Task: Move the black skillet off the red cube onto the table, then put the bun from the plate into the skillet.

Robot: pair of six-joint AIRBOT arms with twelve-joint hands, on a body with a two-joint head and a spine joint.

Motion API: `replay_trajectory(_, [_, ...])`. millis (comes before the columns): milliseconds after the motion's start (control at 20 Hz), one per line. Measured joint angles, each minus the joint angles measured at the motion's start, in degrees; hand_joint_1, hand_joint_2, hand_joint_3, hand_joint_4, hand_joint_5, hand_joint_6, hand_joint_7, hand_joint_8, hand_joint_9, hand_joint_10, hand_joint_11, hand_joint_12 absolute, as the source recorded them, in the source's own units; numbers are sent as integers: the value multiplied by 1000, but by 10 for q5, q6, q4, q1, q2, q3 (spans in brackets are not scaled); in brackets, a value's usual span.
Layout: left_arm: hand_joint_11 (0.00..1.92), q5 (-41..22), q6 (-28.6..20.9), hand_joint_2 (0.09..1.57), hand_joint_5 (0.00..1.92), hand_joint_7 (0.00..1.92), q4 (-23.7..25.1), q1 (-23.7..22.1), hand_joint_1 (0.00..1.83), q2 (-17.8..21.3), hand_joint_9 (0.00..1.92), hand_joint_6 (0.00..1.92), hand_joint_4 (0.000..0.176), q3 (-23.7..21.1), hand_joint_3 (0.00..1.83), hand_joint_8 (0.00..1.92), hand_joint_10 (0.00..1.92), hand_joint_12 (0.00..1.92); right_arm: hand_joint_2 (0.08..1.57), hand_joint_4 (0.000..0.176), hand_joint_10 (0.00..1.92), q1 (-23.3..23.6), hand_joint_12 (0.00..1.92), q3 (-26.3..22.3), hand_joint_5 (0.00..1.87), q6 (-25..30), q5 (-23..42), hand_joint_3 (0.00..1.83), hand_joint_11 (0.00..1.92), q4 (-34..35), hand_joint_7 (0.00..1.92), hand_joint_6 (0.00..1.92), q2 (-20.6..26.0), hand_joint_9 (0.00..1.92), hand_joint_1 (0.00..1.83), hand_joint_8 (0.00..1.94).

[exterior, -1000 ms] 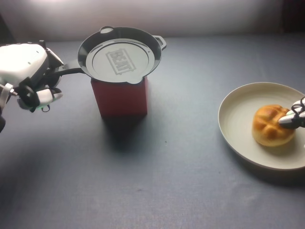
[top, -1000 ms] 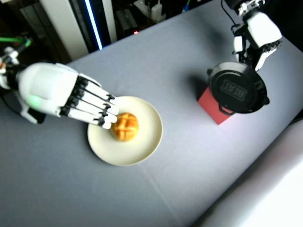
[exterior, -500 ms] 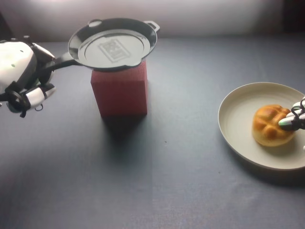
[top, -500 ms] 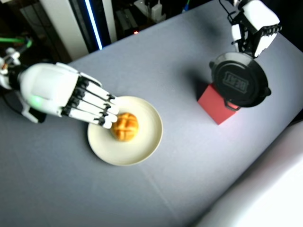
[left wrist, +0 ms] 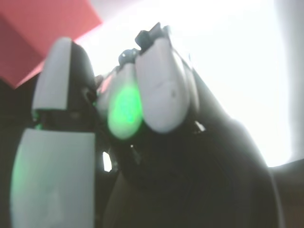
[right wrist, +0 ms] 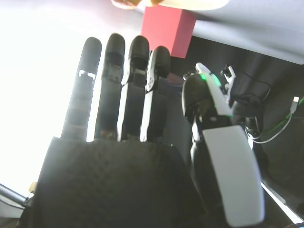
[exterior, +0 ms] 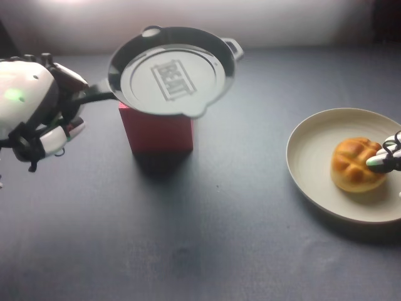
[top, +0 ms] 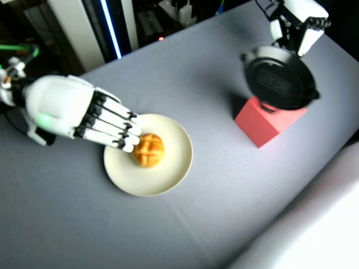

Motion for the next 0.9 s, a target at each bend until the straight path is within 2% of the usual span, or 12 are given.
replay_trajectory(100, [1682,2,0,1221,1370,1500,29,7,1436,9,1642,1921,0,-17,0,1921,1921,1921,1378,16,8,0,900,0,750,0,0,1,231,0,739,3,0,647,569,2])
replay_trajectory(150, [1688,0,0,1223,1400,1527,39,10,1412,12,1653,1921,0,-24,1,1921,1921,1921,1386,4,3,0,888,0,740,0,0,4,211,0,731,0,0,635,574,0])
replay_trajectory(200, [1721,-2,-2,1218,1437,1573,54,17,1384,18,1692,1921,0,-36,0,1921,1921,1921,1386,2,6,0,843,0,747,0,0,1,236,-1,734,2,0,639,545,2])
replay_trajectory(250, [1721,-8,-3,1218,1437,1573,66,22,1384,20,1692,1921,0,-43,0,1921,1921,1921,1386,2,6,0,843,0,747,0,0,1,236,0,734,2,-1,639,545,2])
replay_trajectory(300, [1725,-15,-7,1210,1440,1578,74,32,1378,23,1695,1921,0,-53,0,1921,1921,1921,1385,9,7,0,844,0,749,0,-1,1,239,1,736,3,-1,643,537,2])
replay_trajectory(350, [1711,-21,-12,1217,1428,1573,83,39,1347,25,1676,1921,0,-57,0,1921,1921,1921,1387,4,3,0,837,0,752,0,-1,1,226,1,737,4,-1,636,535,2])
replay_trajectory(450, [1673,-30,-23,1227,1371,1521,103,56,1320,34,1637,1921,0,-73,2,1921,1921,1921,1392,9,1,0,834,0,744,0,-2,3,223,1,732,0,-1,633,527,0])
replay_trajectory(500, [1669,-36,-24,1236,1361,1521,111,64,1339,40,1638,1921,0,-82,5,1921,1921,1921,1392,3,2,0,836,0,735,0,-2,1,226,0,727,0,-1,637,540,0])
replay_trajectory(700, [1719,-50,-33,1207,1374,1585,132,86,1416,45,1705,1921,0,-99,0,1921,1921,1921,1389,0,7,0,828,0,742,0,-5,0,246,1,733,2,-1,651,527,3])
replay_trajectory(900, [1783,-20,-47,1206,1391,1648,133,96,1391,42,1769,1921,0,-100,0,1921,1921,1921,1382,0,3,0,859,0,746,0,-6,0,256,2,745,1,-1,669,569,1])
